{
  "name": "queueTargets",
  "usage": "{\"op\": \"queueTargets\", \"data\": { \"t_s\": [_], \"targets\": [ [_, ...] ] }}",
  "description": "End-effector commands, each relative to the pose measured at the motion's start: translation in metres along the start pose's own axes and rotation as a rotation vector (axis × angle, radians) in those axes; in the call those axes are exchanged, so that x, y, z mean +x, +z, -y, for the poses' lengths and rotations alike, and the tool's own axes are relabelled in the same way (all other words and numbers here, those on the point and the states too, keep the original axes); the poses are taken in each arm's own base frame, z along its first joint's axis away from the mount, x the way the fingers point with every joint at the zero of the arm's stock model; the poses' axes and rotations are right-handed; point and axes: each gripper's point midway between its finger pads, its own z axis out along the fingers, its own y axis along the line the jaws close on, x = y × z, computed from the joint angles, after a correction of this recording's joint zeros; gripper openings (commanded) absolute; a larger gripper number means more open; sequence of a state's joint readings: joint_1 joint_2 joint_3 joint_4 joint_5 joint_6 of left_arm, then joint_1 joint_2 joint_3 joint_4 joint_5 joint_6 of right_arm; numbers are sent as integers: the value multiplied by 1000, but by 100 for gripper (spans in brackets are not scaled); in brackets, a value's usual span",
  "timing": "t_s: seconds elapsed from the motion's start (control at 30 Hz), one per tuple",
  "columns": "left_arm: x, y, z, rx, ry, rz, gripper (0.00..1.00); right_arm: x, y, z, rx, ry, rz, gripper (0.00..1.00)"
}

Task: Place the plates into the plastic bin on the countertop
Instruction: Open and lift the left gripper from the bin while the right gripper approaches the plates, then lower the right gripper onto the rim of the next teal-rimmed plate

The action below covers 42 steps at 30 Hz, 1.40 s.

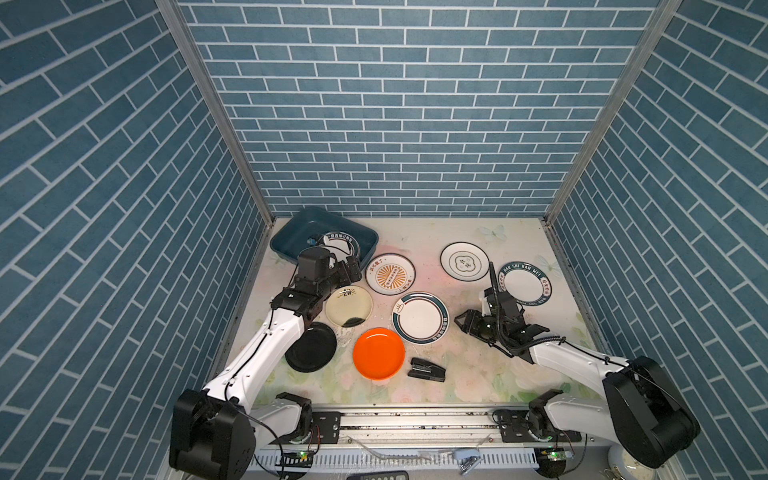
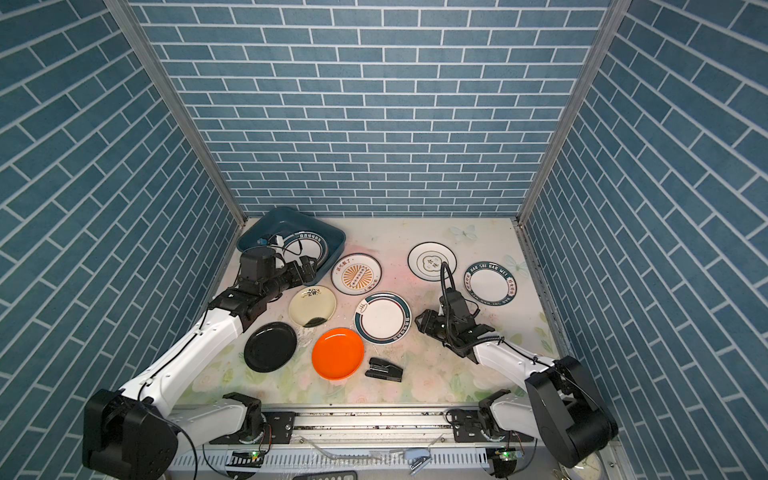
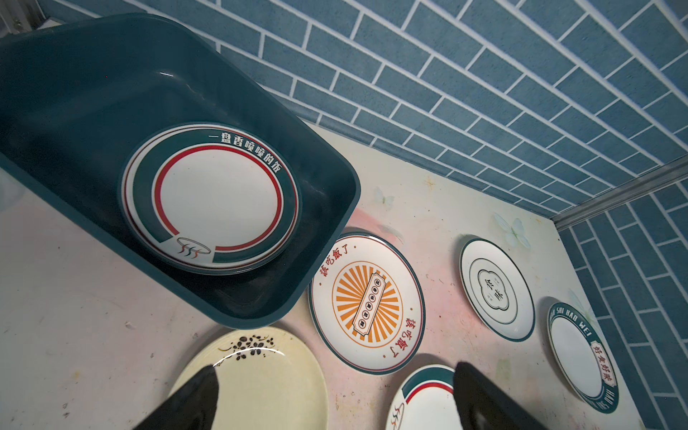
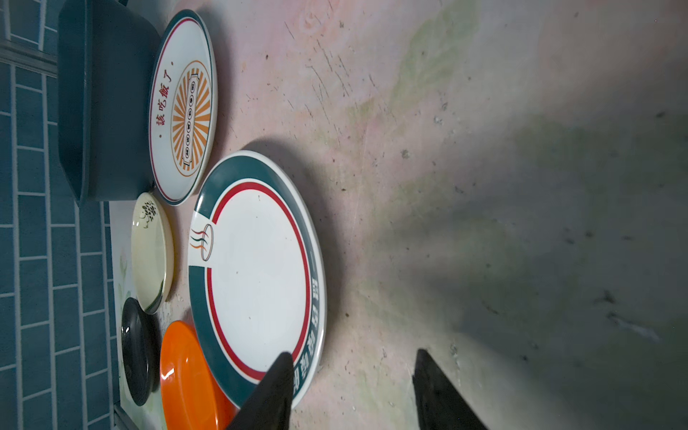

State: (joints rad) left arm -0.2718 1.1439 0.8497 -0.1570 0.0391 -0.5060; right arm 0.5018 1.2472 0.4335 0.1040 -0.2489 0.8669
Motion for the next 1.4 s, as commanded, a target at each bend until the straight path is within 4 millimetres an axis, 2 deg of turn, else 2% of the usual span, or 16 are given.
{"op": "queueTargets", "data": {
  "t_s": [0.0,0.17,0.33,0.43,0.7,1.03,1.1,1.13,1.2,1.37],
  "targets": [
    [-4,-6,-6,-21,20,53,100,2,7,-3,-33,20,-10,51],
    [-2,-4,-6,7,-12,64,100,3,18,-10,-59,18,-35,48],
    [3,12,-7,152,-165,-7,99,2,28,-16,-71,15,-50,46],
    [9,17,-10,180,-181,-50,100,3,34,-18,-73,13,-61,46],
    [12,8,-22,127,-136,-10,100,2,45,-20,-73,13,-81,41],
    [11,1,-29,84,-109,2,100,1,56,-21,-77,29,-98,24],
    [11,1,-29,86,-109,5,100,1,57,-21,-77,33,-96,21],
    [19,3,-33,80,-111,-12,100,0,57,-21,-76,34,-93,20],
    [20,3,-32,84,-109,-11,99,-1,57,-19,-69,37,-84,19],
    [19,4,-30,99,-107,-11,100,-4,54,-18,-57,38,-66,10]
  ]
}}
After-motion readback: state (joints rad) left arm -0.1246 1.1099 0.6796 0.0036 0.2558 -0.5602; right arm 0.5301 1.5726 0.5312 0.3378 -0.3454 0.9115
